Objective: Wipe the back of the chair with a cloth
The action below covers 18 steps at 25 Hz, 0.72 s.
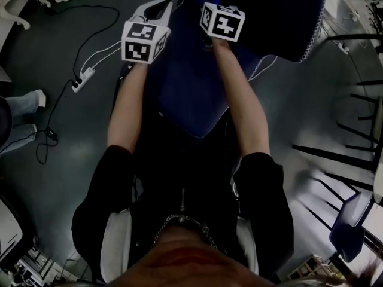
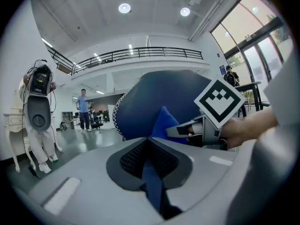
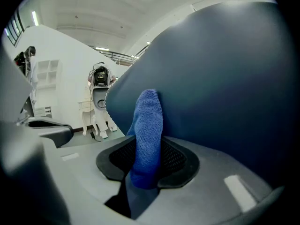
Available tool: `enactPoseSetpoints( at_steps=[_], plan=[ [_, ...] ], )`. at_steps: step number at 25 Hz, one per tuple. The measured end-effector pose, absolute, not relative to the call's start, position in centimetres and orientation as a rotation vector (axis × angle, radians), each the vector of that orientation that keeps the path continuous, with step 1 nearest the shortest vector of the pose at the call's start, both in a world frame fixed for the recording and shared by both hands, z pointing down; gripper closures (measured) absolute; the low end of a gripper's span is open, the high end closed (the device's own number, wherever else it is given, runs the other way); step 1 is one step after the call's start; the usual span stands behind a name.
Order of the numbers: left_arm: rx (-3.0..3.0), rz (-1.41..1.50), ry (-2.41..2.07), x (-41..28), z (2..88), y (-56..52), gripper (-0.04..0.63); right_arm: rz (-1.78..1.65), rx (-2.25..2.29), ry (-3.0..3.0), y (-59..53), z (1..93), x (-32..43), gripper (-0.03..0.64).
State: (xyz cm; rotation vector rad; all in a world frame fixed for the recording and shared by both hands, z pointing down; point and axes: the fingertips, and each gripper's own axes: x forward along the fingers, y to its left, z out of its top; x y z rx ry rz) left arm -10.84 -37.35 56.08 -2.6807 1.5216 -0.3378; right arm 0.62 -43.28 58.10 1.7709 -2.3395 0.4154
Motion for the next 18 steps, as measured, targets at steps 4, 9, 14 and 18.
enactPoseSetpoints(
  at_steps=[4,9,14,18],
  plan=[
    [-2.690,-0.361,1.490,-9.6,56.4,-37.3,0.586,0.379,1.801,-2.307,-42.2,58.1,2.2,0.483],
    [-2.699,-0.392,1.433,-7.6,56.9,-37.0,0.586,0.359,1.867,-2.278,-40.5,57.8,4.8,0.483],
    [-2.697,-0.450,1.370,-5.9,57.7,-36.8,0.586,0.415,1.920,-2.277,-38.9,57.9,7.4,0.483],
    [-2.680,-0.473,1.324,-4.7,57.7,-36.3,0.586,0.459,1.978,-2.267,-37.3,58.1,10.0,0.483]
  ],
)
